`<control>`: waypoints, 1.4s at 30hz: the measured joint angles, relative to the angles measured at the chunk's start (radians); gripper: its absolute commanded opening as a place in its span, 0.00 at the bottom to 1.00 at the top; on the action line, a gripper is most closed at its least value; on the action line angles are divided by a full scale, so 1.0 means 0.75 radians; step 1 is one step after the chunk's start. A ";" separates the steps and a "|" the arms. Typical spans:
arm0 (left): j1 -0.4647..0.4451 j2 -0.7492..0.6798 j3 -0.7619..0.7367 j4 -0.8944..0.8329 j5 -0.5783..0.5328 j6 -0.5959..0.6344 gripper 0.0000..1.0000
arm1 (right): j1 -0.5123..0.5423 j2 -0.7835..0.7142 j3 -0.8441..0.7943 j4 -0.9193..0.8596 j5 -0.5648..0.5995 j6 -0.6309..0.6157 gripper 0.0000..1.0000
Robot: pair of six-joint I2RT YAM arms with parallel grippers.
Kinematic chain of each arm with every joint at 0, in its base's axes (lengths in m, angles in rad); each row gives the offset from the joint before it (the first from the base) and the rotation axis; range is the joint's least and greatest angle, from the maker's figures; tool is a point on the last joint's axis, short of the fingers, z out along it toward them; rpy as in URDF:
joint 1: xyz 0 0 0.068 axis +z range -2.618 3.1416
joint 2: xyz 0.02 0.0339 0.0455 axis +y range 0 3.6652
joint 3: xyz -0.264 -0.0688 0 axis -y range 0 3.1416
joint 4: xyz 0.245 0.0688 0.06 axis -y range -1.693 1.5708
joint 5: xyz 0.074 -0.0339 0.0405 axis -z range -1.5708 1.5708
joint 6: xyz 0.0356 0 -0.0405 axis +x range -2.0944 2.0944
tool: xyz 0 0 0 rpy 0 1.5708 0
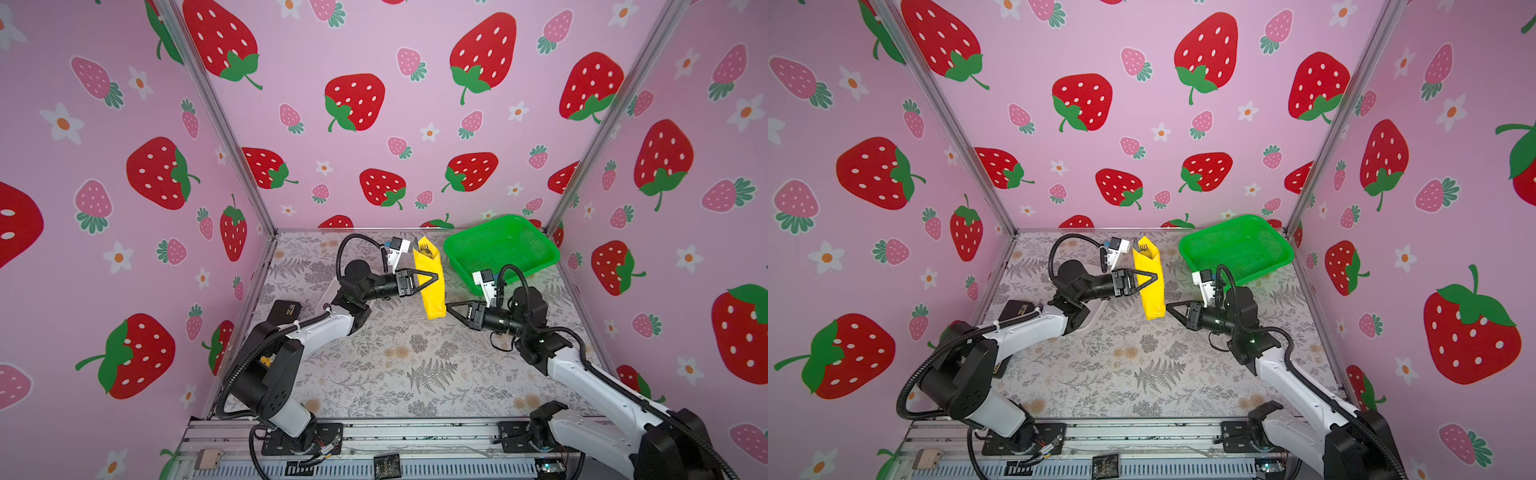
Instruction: Place the utensils on the paper napkin and roll it up
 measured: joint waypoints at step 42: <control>0.005 0.013 -0.007 -0.038 -0.019 -0.014 0.00 | 0.070 0.125 0.113 -0.146 -0.143 -0.371 0.44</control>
